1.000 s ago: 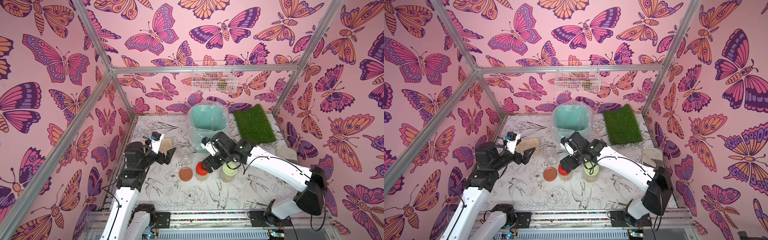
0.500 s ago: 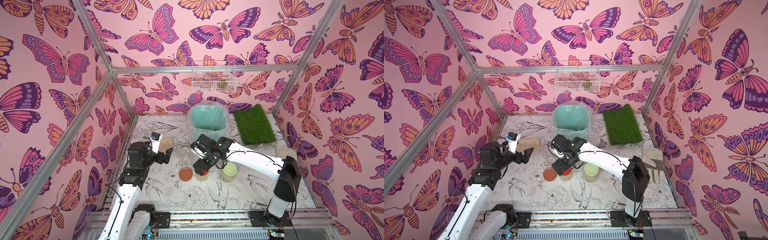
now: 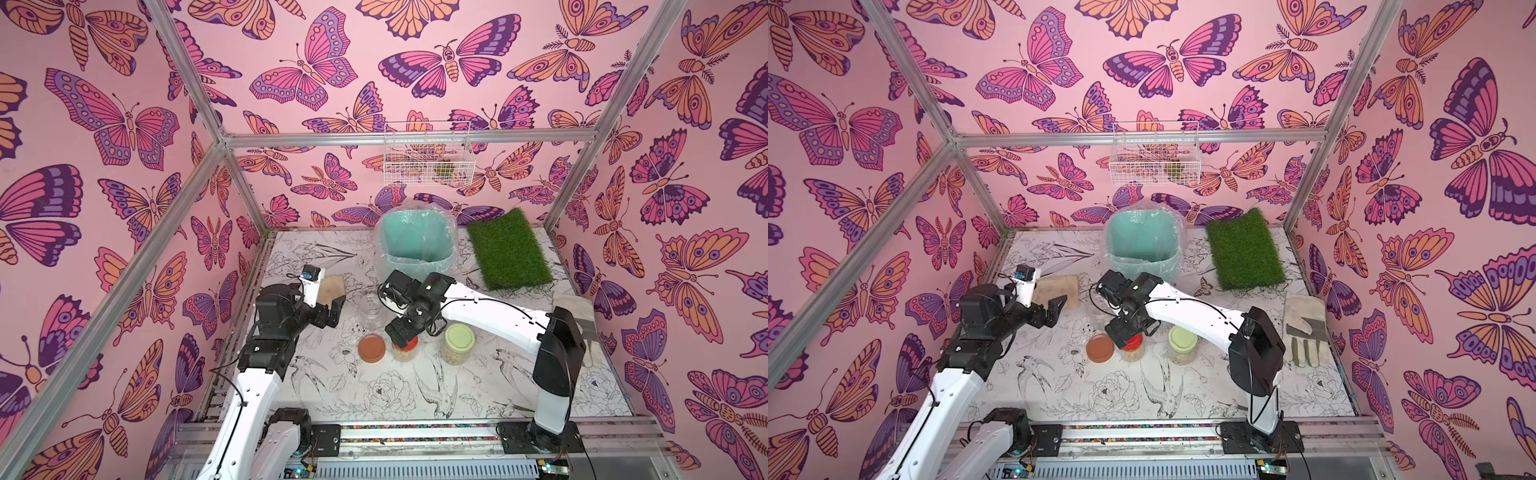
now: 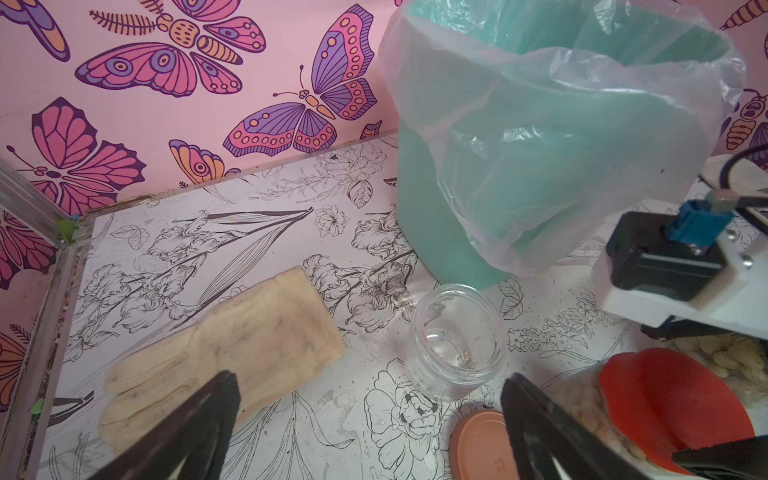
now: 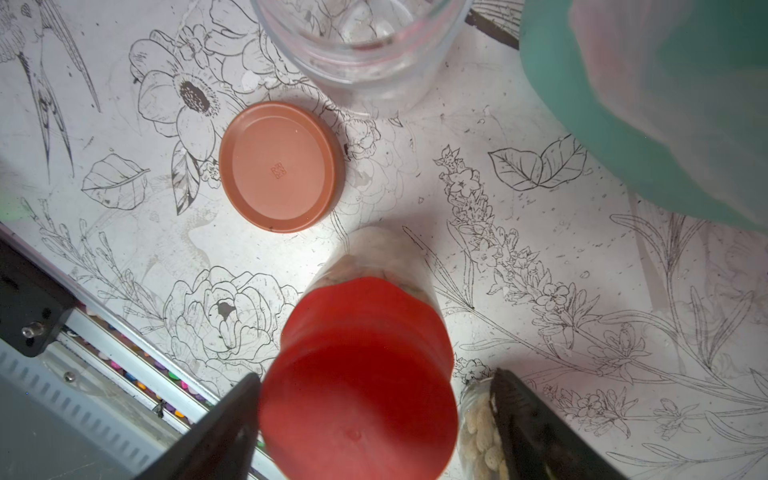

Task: Empty moldy peanuts from jars
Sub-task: Pick up the jar from the center of the board.

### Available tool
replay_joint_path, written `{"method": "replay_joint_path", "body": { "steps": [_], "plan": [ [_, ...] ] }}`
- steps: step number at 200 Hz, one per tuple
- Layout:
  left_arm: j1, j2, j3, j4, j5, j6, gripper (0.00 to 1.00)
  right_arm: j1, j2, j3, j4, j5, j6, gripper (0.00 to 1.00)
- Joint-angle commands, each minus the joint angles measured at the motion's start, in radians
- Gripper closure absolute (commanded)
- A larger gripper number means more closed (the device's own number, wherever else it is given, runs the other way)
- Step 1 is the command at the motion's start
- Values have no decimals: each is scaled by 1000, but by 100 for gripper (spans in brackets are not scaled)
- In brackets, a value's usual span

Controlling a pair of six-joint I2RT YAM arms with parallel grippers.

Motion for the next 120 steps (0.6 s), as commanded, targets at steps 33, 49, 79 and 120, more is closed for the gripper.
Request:
{"method": "replay_joint_path", "body": {
  "steps": [33, 49, 79, 120],
  "plan": [
    [-3, -12, -19, 10, -4, -9, 0, 10, 11, 20, -29, -6, 12, 18],
    [-3, -14, -19, 9, -4, -8, 0, 12, 11, 20, -29, -6, 12, 18],
    [-2, -14, -20, 7, -5, -9, 0, 12, 17, 25, -35, -10, 9, 22],
    [-3, -13, -21, 7, -4, -8, 0, 12, 18, 26, -38, -30, 9, 27]
  ]
}}
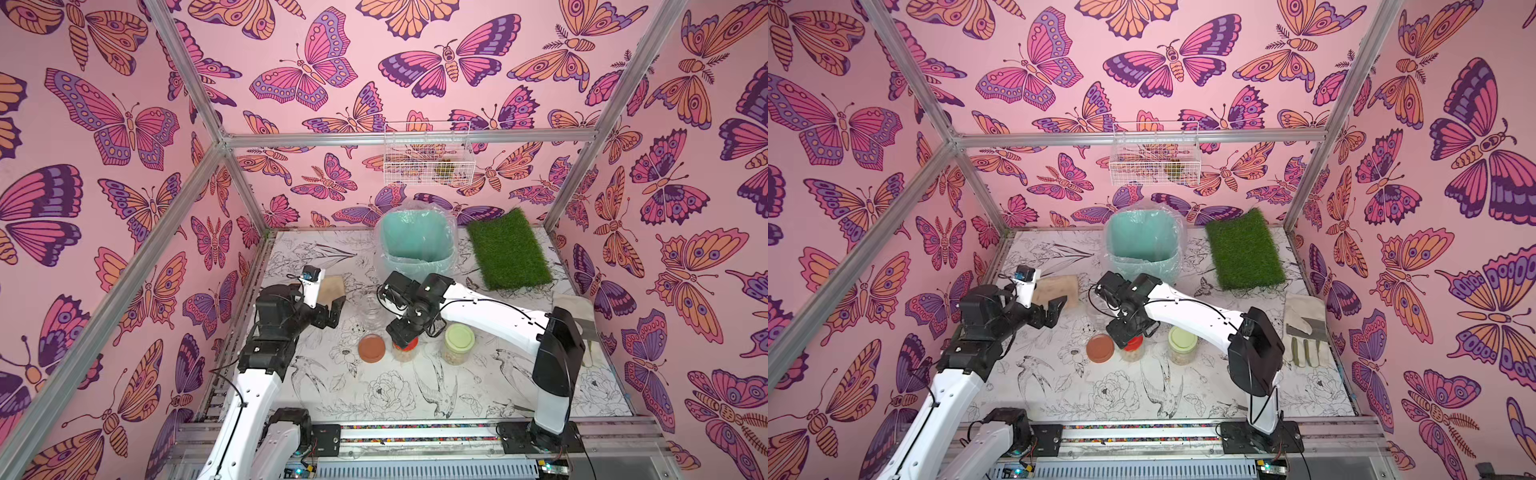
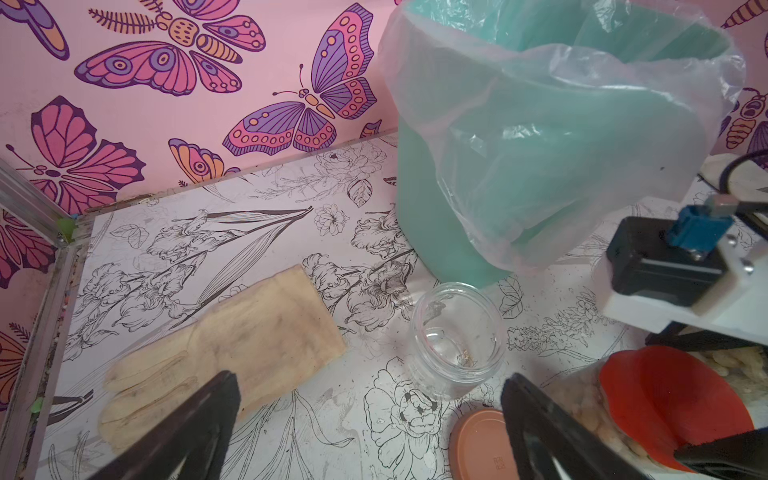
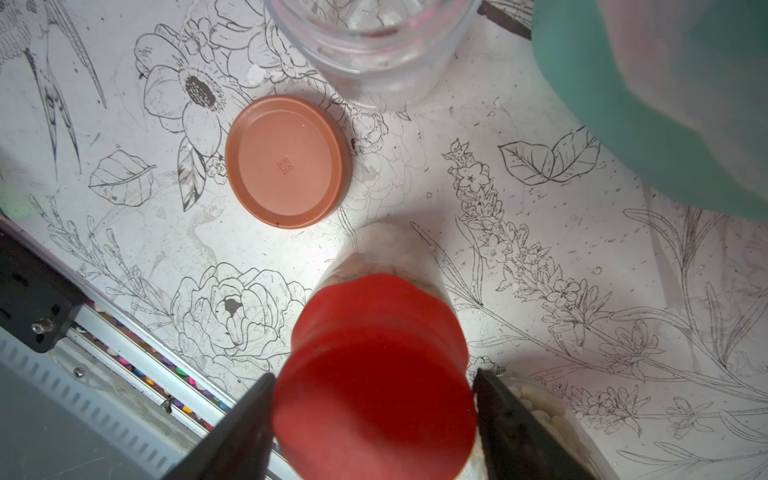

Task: Empty moldy peanuts from jars
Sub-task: Pick up the jar from the center of the board.

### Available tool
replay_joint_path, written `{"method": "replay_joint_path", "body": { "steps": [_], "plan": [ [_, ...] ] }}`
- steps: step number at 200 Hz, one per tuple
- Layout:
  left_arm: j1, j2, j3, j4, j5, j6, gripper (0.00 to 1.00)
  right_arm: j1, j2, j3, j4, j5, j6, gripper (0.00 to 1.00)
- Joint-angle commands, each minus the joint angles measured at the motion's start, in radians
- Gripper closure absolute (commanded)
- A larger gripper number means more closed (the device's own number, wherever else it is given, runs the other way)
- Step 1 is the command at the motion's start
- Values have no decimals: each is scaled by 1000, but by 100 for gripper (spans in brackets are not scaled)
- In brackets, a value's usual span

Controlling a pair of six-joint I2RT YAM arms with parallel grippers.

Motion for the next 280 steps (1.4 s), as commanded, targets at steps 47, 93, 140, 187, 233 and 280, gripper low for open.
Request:
{"method": "replay_joint_path", "body": {
  "steps": [47, 93, 140, 187, 233, 280],
  "plan": [
    [-3, -17, -18, 4, -6, -8, 0, 6, 8, 24, -35, -17, 7, 40],
    [-2, -22, -11, -1, 6, -2, 0, 0, -40, 21, -19, -5, 7, 85],
    [-2, -61, -15, -2, 204, 20, 0, -38, -148, -51, 66, -56, 7, 100],
    [-33, -70, -15, -11, 378, 26, 0, -113, -285, -158, 183, -141, 37, 100],
    [-121, -66, -17, -34, 396, 54, 0, -219, -399, -230, 271, -279, 88, 100],
    [-261, -58, -20, -51, 325, 88, 0, -294, -463, -290, 376, -422, 156, 100]
  ]
}}
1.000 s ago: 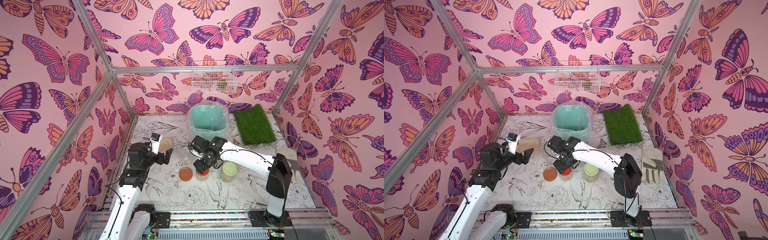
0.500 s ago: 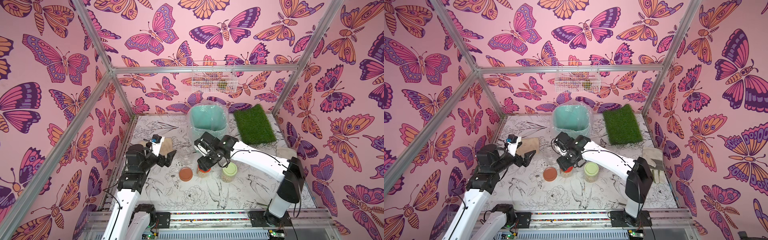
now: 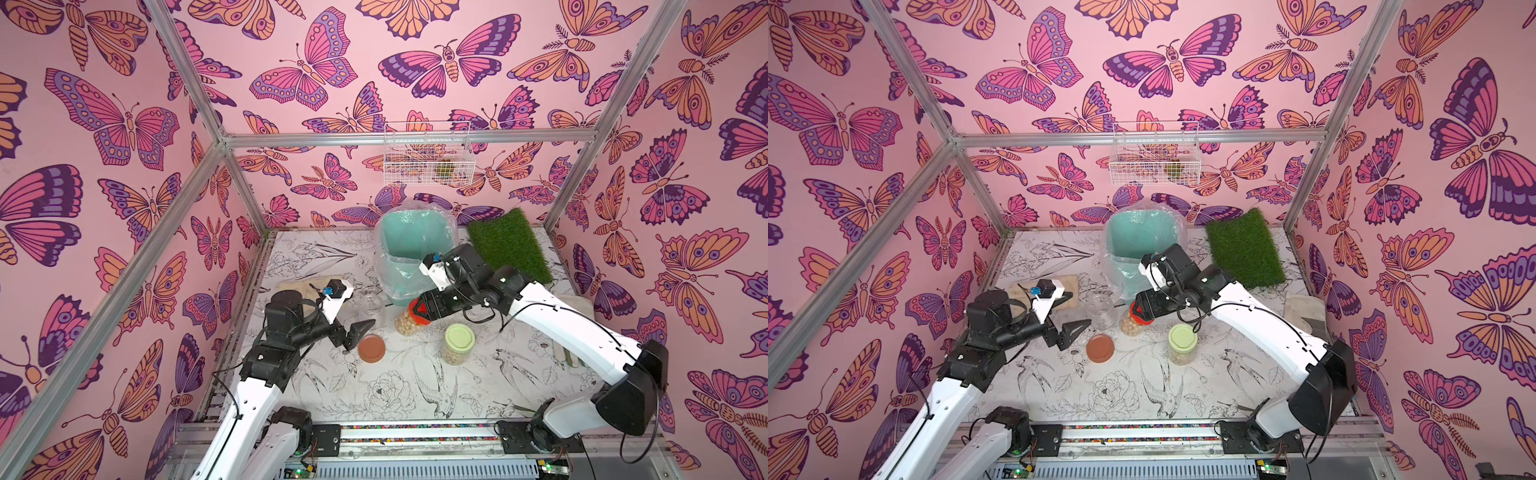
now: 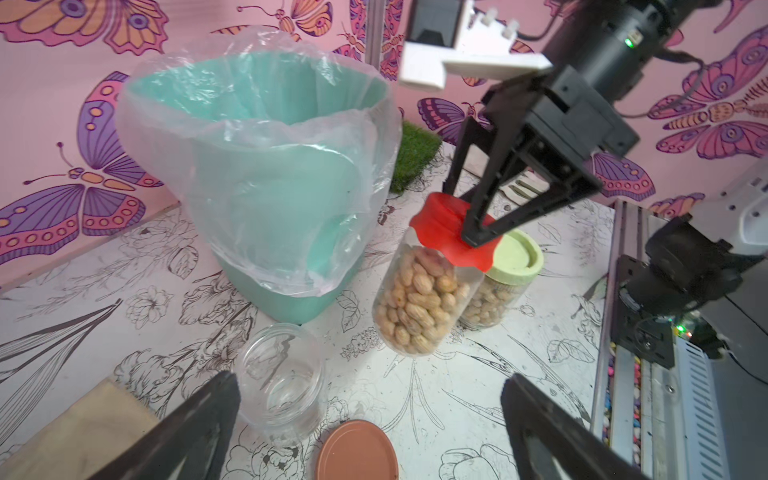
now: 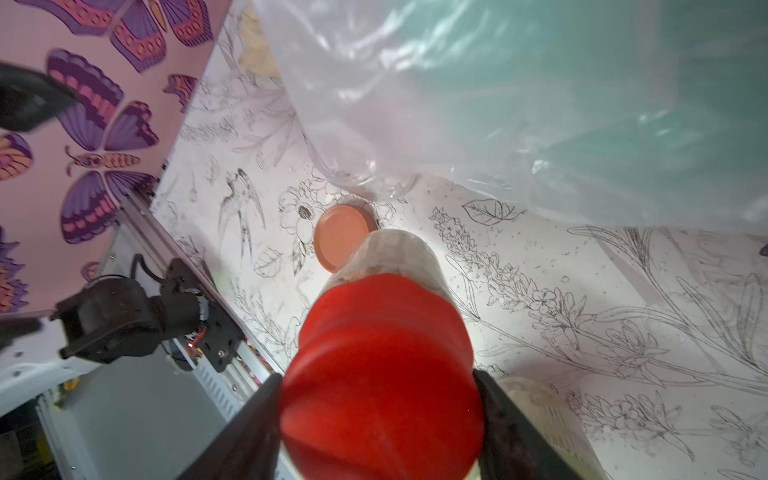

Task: Empty moldy peanuts from jars
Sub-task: Pick up the jar from the center of the board.

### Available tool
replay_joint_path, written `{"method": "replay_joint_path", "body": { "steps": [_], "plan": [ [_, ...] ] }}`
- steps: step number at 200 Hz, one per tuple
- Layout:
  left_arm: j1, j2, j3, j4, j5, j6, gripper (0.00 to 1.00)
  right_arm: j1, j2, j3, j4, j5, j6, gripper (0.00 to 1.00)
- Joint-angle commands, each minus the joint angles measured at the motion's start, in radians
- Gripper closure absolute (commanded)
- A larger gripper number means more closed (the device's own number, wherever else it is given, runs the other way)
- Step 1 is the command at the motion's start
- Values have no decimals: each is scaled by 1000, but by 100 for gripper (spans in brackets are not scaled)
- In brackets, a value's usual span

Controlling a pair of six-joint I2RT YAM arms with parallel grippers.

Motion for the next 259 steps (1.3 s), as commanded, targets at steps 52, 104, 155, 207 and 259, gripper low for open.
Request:
{"method": "replay_joint_path", "body": {
  "steps": [52, 104, 155, 207, 259],
  "plan": [
    [-160, 54, -21, -30, -97, 53, 0, -51, -65, -47, 209, -206, 129, 100],
    [-223, 126, -17, 7, -184, 70, 0, -54, -66, -52, 245, -271, 150, 100],
    [-247, 184, -20, 88, -204, 53, 0, -57, -64, -70, 293, -329, 180, 100],
    [-264, 225, -26, 153, -214, 37, 0, -58, -58, -92, 337, -392, 206, 100],
    [-273, 247, -31, 201, -216, 20, 3, -57, -38, -98, 341, -430, 218, 100]
  ]
}}
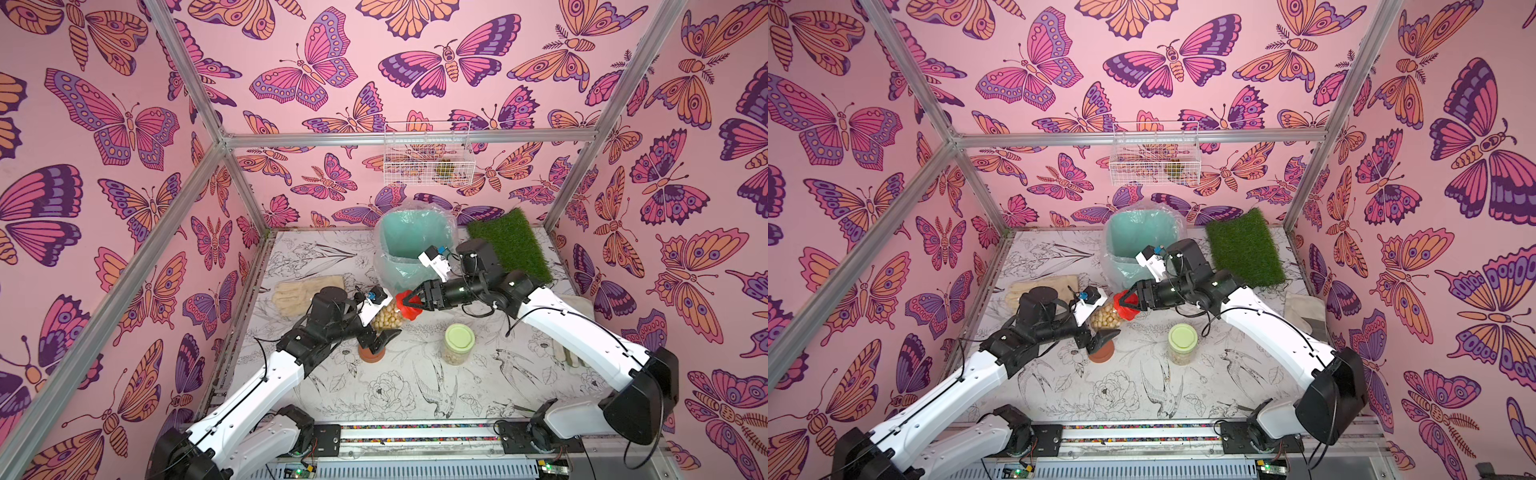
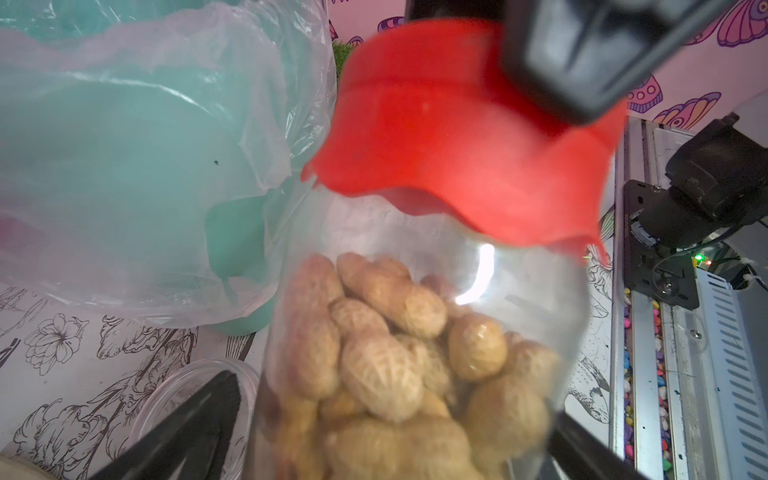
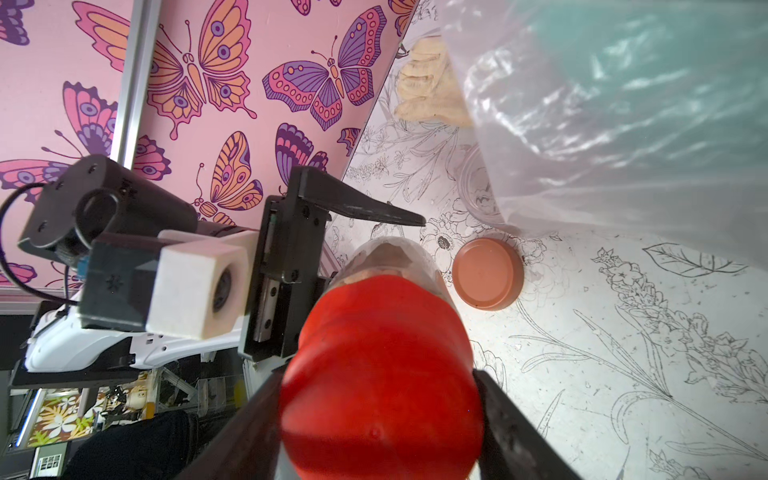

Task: Empty moldy peanuts from jars
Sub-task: Pick up the jar from the center of the board.

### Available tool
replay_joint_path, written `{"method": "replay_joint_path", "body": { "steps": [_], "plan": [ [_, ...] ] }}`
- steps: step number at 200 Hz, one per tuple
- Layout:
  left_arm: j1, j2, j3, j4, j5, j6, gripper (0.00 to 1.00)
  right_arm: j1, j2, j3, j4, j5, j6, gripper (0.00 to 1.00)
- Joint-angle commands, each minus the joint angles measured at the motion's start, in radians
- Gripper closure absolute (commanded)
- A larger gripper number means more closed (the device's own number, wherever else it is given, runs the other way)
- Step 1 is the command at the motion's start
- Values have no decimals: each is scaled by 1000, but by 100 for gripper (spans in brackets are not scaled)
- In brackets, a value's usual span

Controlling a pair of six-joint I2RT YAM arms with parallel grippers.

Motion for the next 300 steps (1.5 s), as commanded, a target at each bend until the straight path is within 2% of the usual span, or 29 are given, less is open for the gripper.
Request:
{"method": "replay_joint_path", "body": {
  "steps": [1, 75, 167, 178, 189, 197, 206, 214, 241, 300],
  "plan": [
    [-6, 10, -19, 47, 0, -16, 3, -3, 0, -1, 49, -53, 20, 100],
    [-8, 22, -31, 82, -13, -31, 13, -4, 13, -10, 60, -83, 33, 100],
    [-8, 10, -36, 87, -39, -51, 35, -4, 22, -24, 47, -100, 28, 100],
    [-8, 12, -37, 88, -46, -55, 42, -4, 24, -24, 39, -104, 20, 100],
    [-8, 11, -36, 88, -54, -56, 54, -3, 22, -23, 26, -105, 7, 100],
    [-8, 7, -37, 87, -58, -55, 66, -6, 18, -24, 18, -102, -4, 100],
    [-8, 3, -37, 87, -60, -53, 84, -6, 15, -24, 7, -102, -23, 100],
    [-8, -3, -37, 87, -58, -50, 100, -7, 14, -21, -9, -108, -54, 100],
    [-6, -16, -27, 49, 7, -22, 100, -14, 42, 31, -154, -124, -229, 100],
    [-3, -7, 9, -18, 120, -1, 100, -23, 62, 107, -345, -159, -742, 100]
  ]
}}
